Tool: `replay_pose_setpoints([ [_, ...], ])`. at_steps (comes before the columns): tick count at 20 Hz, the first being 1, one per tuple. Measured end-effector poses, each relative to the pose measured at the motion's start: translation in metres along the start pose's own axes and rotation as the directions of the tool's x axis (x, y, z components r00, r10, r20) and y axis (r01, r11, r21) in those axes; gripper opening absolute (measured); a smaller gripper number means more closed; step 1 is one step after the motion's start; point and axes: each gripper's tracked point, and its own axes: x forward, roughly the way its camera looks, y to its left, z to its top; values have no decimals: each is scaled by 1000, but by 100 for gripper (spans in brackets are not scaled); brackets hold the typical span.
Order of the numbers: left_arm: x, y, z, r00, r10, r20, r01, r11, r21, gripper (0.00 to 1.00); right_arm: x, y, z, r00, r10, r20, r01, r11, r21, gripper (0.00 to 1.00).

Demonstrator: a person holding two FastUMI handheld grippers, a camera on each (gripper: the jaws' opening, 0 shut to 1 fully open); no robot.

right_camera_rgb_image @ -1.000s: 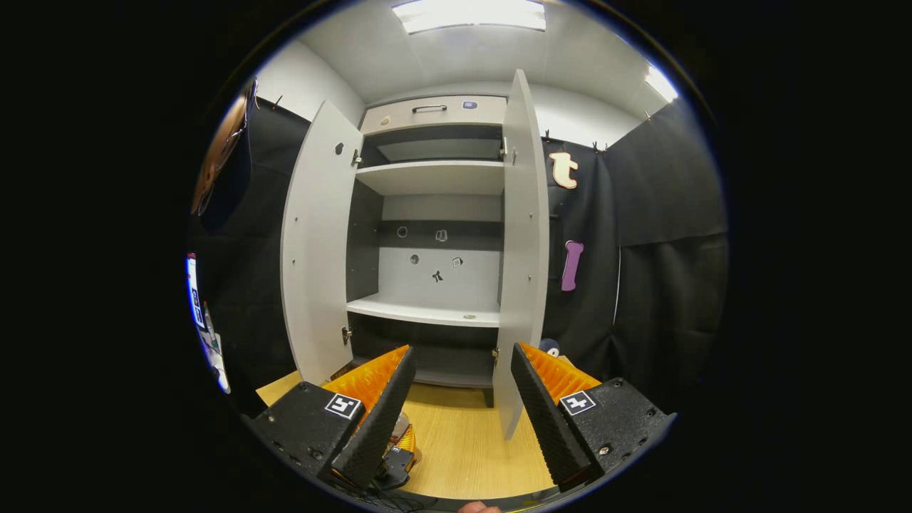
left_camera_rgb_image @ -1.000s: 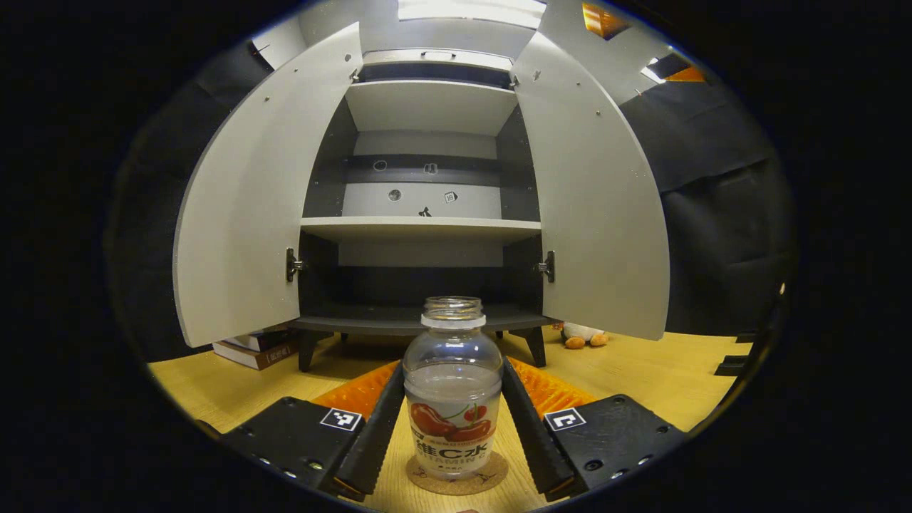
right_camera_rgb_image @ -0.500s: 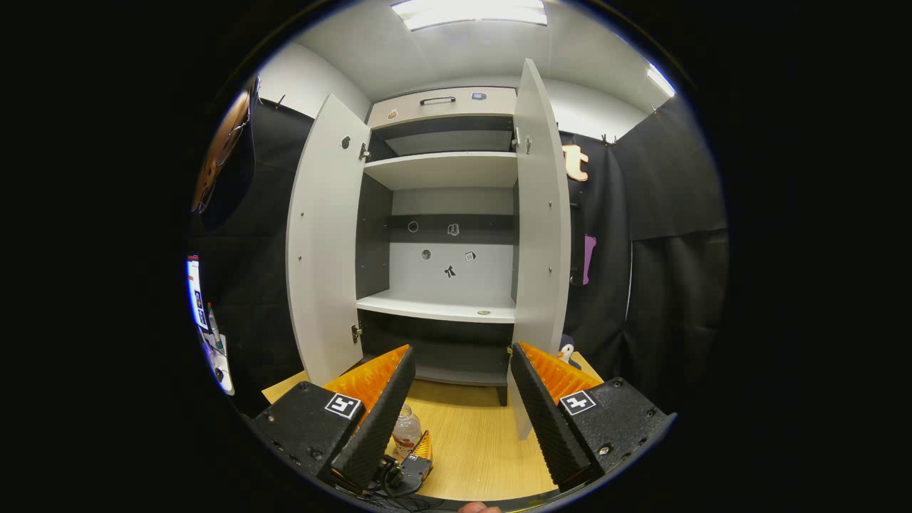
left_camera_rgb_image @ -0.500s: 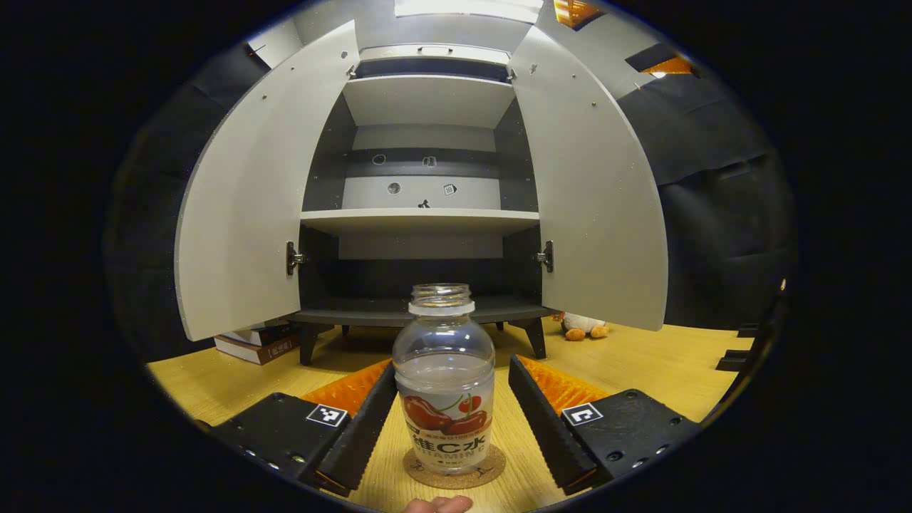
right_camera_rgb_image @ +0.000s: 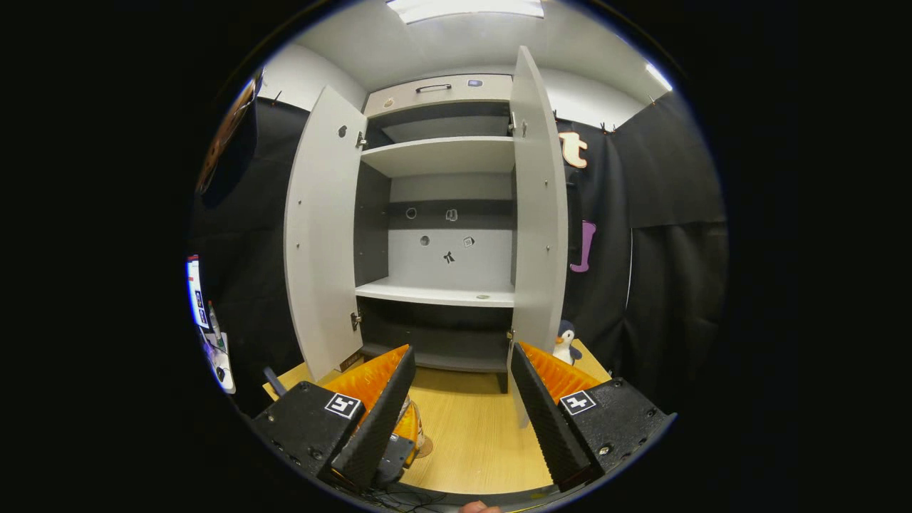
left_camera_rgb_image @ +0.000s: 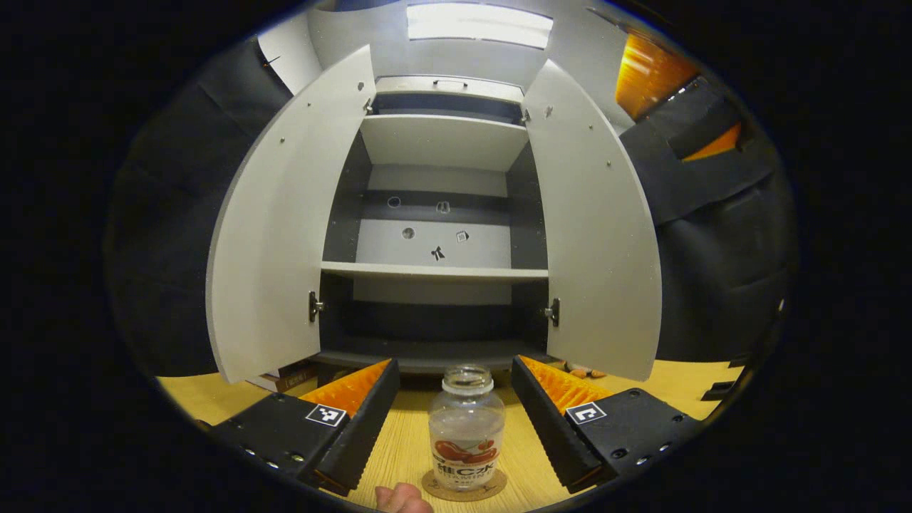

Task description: Grasp the bottle in the cabinet with the left hand and place it on the coaster, then close the right door with the right hand and the left door with the left hand.

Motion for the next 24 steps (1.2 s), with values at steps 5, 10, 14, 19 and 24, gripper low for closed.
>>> replay_pose_setpoints([
  [5,-11,14,45,999,-4,-36,1,996,-90,96,-6,9,8,998,49,46,-49,999,-3,84],
  [10,-15,75,94,993,72,-93,-87,982,-166,94,-11,-2,8,995,40,92,-43,999,27,84],
  [14,-22,124,144,987,142,-70,-149,984,-100,99,-8,-16,1,993,4,115,-8,999,34,84],
  [19,-23,195,190,964,245,-101,-252,966,-56,95,-3,-21,2,990,1,141,-9,998,55,84],
  [24,-26,301,236,887,462,-16,-460,886,66,95,2,-25,3,988,1,151,-11,998,64,84],
])
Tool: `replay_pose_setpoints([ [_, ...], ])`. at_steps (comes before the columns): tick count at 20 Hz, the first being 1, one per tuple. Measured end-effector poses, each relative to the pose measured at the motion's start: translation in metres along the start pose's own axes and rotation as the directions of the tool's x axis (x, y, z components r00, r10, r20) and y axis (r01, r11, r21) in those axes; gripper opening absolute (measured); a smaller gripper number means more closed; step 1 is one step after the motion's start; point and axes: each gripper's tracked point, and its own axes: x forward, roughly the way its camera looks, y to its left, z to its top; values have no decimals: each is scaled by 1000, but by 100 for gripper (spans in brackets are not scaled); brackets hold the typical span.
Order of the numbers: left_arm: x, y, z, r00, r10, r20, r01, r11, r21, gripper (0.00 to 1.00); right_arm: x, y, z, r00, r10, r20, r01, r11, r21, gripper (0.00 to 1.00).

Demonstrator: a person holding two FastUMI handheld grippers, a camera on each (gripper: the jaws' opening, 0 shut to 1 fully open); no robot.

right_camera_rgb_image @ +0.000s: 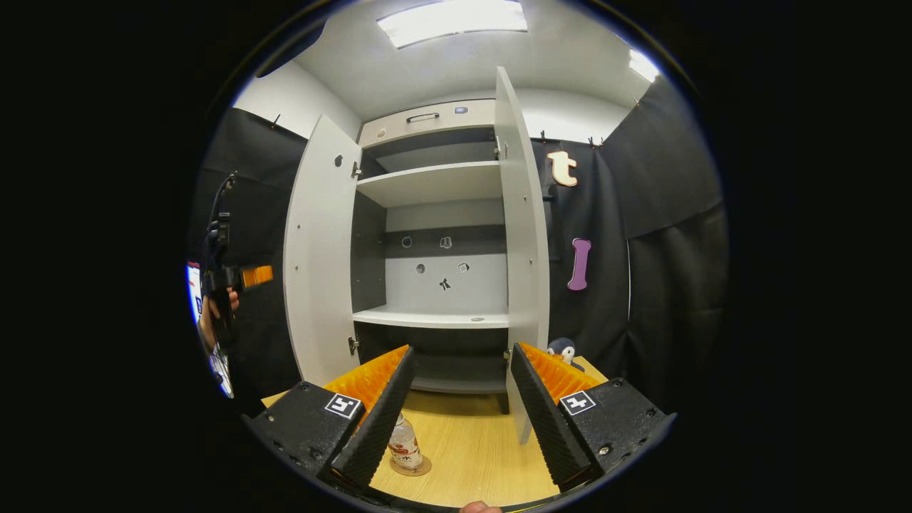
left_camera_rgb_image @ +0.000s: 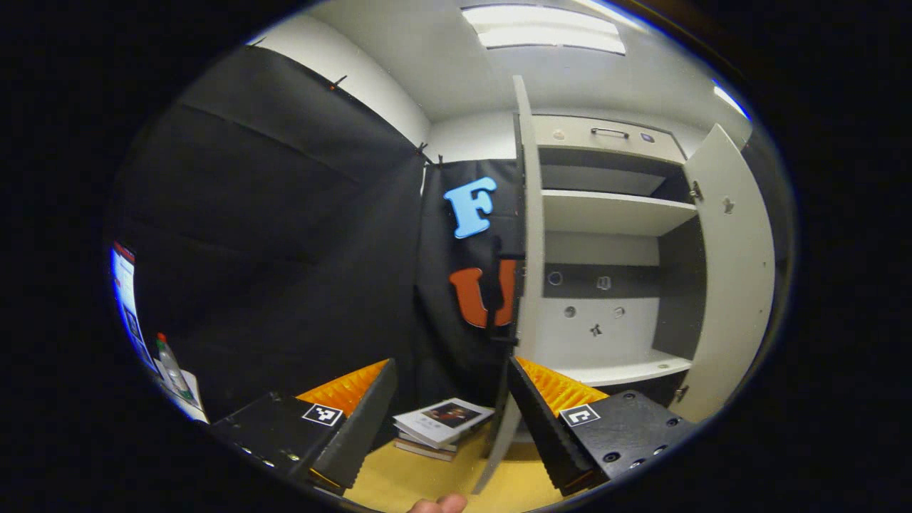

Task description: Grasp the bottle in the cabinet with the left hand and place it on the coaster, then close the right door with the right hand and the left door with the left hand.

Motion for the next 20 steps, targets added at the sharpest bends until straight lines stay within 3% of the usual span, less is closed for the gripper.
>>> replay_pose_setpoints([
  [1,9,8,1,1000,15,-12,-15,1000,3,99,2,-1,1,1000,-1,1,1,1000,1,84],
  [2,18,11,0,999,23,-28,-23,1000,-13,95,3,-4,3,1000,-6,4,6,1000,1,84],
  [5,21,18,-1,999,34,-18,-35,998,-59,95,10,-28,24,999,-41,30,41,999,14,84],
  [6,18,21,-2,999,42,-11,-42,998,-56,99,13,-42,40,997,-60,40,59,998,28,83],
  [8,16,17,-3,999,42,-4,-42,998,-41,95,24,-82,82,988,-133,81,128,990,56,83],
  [9,14,13,-6,999,34,-7,-34,999,-34,99,32,-105,99,980,-176,94,170,983,66,84],
  [10,12,9,-8,1000,24,-11,-24,999,-28,95,41,-127,112,972,-215,96,209,975,71,83],
  [12,8,5,-8,1000,1,-8,-1,1000,-23,95,67,-161,131,960,-257,108,249,965,82,83],
  [14,6,4,-9,1000,-20,-10,20,1000,-21,99,93,-192,135,945,-309,103,301,950,87,83],
  [15,6,0,-12,999,-37,-23,37,999,-23,95,103,-202,132,942,-325,88,318,944,87,82],
  [16,6,-7,-14,998,-51,-34,50,998,-23,99,114,-205,130,943,-324,77,317,944,89,82],
  [17,4,-12,-16,998,-60,-36,59,998,-22,95,125,-203,126,947,-314,63,308,947,88,83],
  [19,-2,-16,-17,997,-72,-36,72,997,-15,99,127,-203,127,948,-310,73,304,948,90,83],
  [20,-4,-17,-18,997,-73,-36,73,997,-9,95,127,-202,126,949,-307,76,300,949,94,82],
])
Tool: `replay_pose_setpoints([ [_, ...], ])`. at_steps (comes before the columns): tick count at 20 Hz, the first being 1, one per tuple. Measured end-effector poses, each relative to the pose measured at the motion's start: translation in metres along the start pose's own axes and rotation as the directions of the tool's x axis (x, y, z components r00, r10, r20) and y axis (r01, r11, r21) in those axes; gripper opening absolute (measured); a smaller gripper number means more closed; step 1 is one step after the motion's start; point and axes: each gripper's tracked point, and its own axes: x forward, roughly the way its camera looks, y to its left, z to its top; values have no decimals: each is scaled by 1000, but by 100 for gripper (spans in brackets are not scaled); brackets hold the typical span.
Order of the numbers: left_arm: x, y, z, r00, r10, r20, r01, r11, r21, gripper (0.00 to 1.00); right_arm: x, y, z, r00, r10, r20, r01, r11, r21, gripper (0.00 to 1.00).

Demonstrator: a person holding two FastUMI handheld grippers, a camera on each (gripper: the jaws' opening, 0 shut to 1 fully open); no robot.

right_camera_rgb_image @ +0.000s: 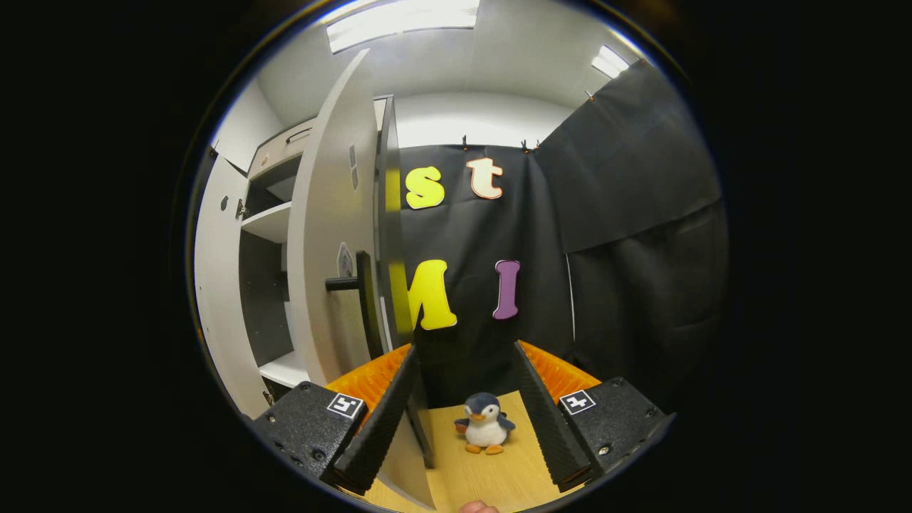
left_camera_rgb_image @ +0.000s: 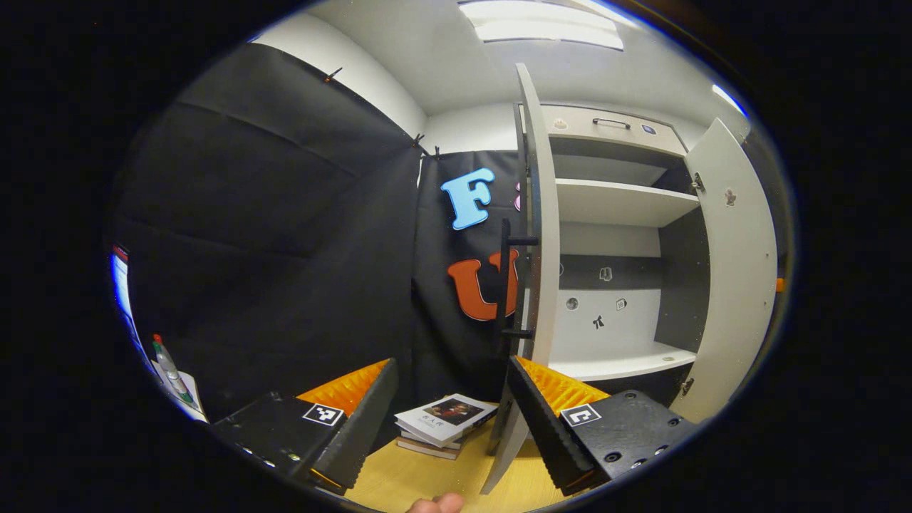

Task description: Grasp the bottle in the cabinet with the left hand and place it on the coaster, then close the right door with the right hand and the left door with the left hand.

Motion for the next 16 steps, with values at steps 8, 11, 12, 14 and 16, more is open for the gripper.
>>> replay_pose_setpoints([
  [8,-16,-3,-3,999,28,19,-28,999,23,95,-19,79,-5,993,119,-24,-121,983,-139,82],
  [11,-22,-9,-4,1000,17,18,-17,1000,13,95,-15,126,-16,980,197,-42,-200,975,-92,82],
  [12,-24,-9,-6,1000,13,17,-13,1000,7,95,-9,139,-21,976,214,-47,-217,974,-64,82],
  [14,-29,-9,-7,1000,9,14,-9,1000,0,95,1,159,-28,969,244,-45,-245,969,-24,82],
  [16,-33,-8,-6,1000,8,17,-8,1000,-4,95,11,169,-29,968,249,-31,-249,969,-2,82],
])
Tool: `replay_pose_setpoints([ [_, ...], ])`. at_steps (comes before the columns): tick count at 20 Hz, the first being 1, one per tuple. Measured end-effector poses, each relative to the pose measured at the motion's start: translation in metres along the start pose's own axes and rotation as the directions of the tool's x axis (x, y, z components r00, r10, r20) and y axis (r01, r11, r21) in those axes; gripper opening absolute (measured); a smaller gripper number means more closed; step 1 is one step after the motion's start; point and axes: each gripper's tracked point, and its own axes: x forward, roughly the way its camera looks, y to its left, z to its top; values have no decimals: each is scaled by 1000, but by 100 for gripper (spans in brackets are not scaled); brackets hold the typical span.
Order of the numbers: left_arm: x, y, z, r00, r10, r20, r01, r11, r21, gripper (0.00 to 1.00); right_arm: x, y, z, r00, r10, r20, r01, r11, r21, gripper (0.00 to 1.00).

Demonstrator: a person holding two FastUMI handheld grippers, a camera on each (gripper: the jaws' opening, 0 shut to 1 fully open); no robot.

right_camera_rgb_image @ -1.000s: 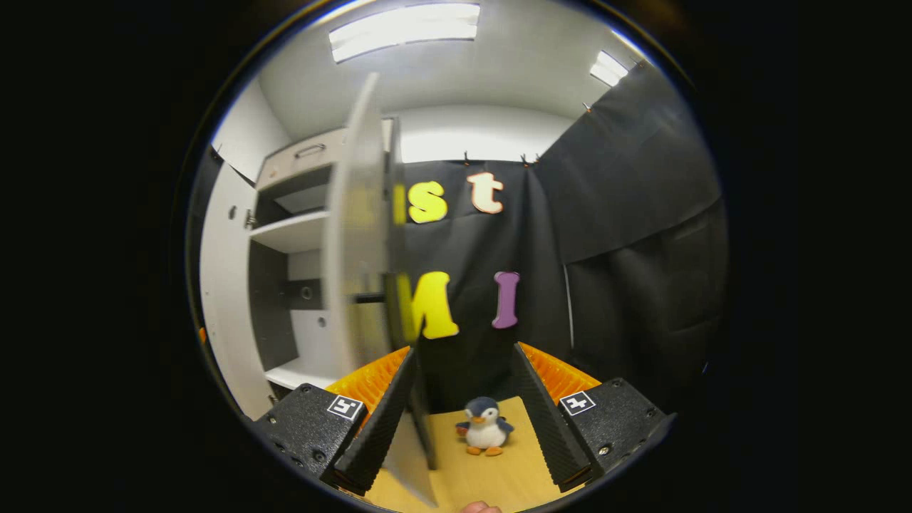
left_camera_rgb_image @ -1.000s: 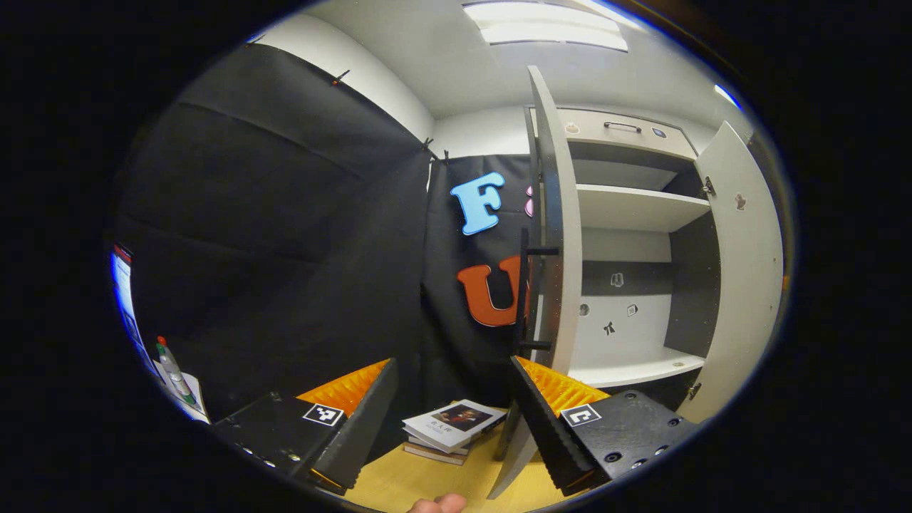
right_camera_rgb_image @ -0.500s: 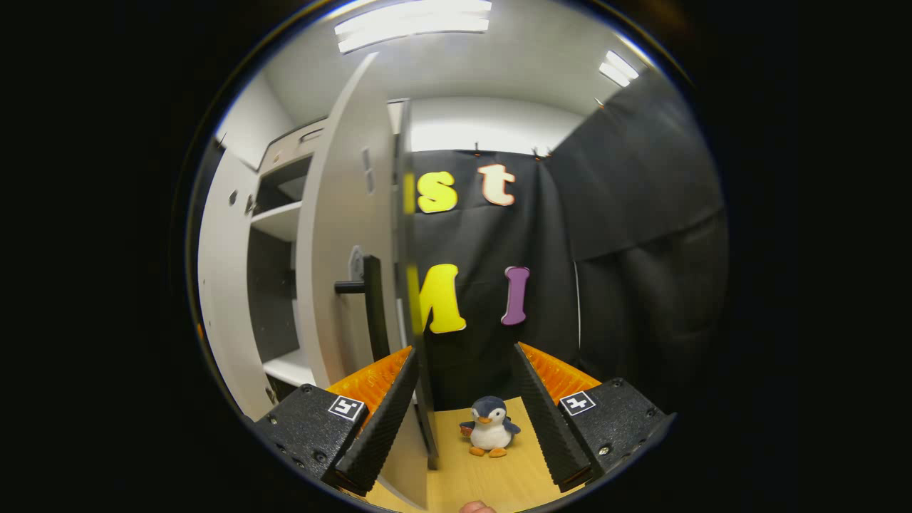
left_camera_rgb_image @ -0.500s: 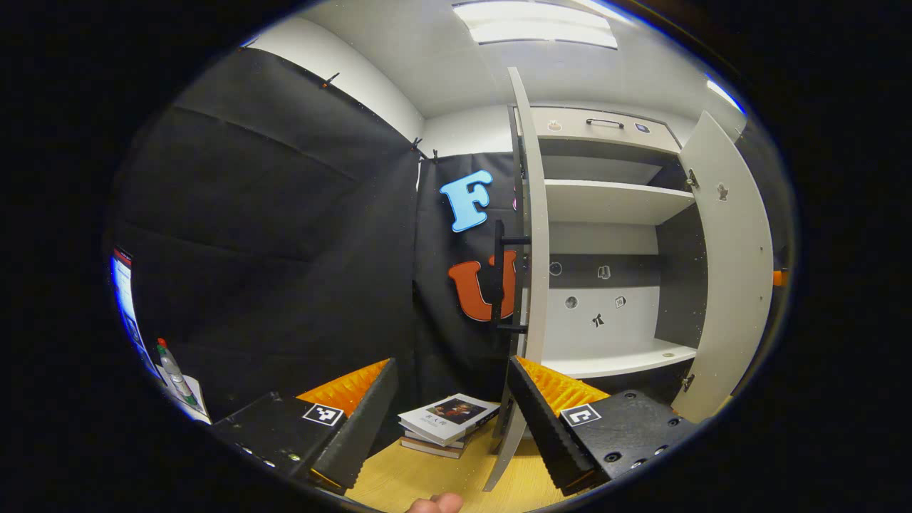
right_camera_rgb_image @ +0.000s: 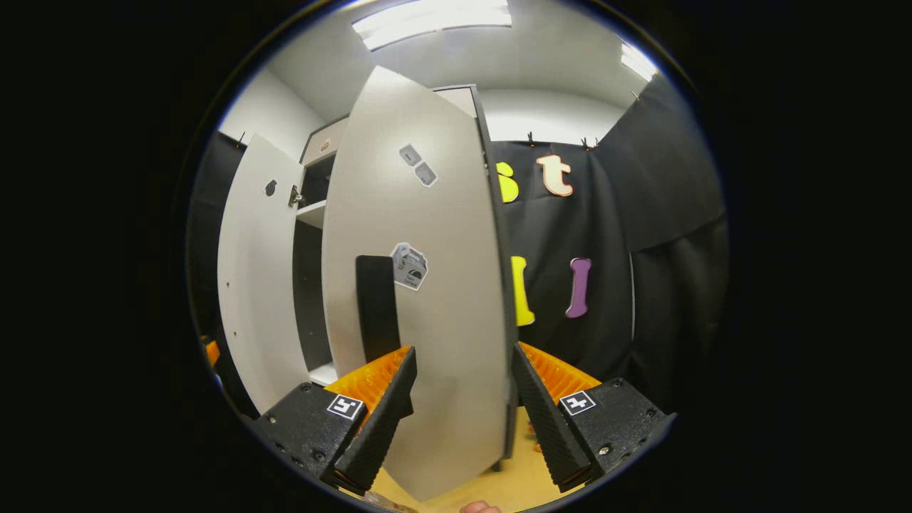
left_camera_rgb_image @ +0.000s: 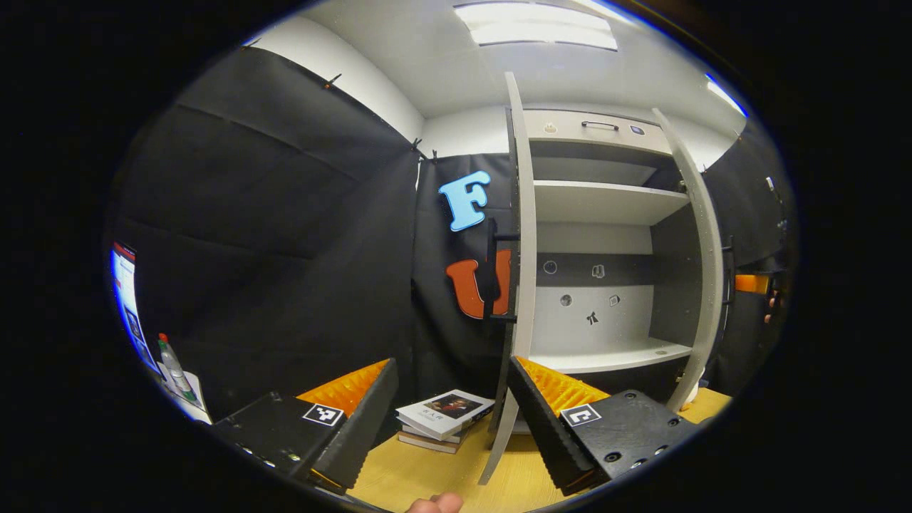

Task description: Grasp the bottle in the cabinet with the left hand and place it on the coaster, then close the right door with the right hand and the left door with the left hand.

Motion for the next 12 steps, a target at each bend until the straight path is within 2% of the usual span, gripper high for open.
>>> replay_pose_setpoints([
  [1,-1,2,0,1000,3,-1,-3,1000,3,99,4,4,1,1000,-1,7,1,1000,6,82],
  [2,-3,6,0,1000,8,-1,-8,1000,6,95,6,4,4,1000,-4,14,4,1000,9,83],
  [5,-4,10,-2,1000,15,-1,-15,1000,1,95,-3,5,11,1000,-6,27,6,1000,7,83],
  [6,-4,10,-3,1000,14,-4,-14,1000,-1,99,-11,7,13,999,-2,33,2,1000,-2,83],
  [8,0,10,-4,1000,13,-11,-13,1000,-1,99,-30,7,11,999,-6,40,8,999,-35,82],
  [9,2,9,-5,1000,12,-13,-12,1000,0,95,-42,11,7,999,-3,37,5,999,-49,82],
  [10,2,8,-6,1000,9,-14,-9,1000,0,99,-55,14,3,999,3,36,-1,999,-54,82],
  [11,3,7,-6,1000,5,-18,-5,1000,-2,99,-68,17,-2,999,7,39,-5,998,-56,83],
  [12,3,7,-7,1000,3,-19,-3,1000,-3,95,-80,19,-6,999,6,44,-4,998,-56,82],
])
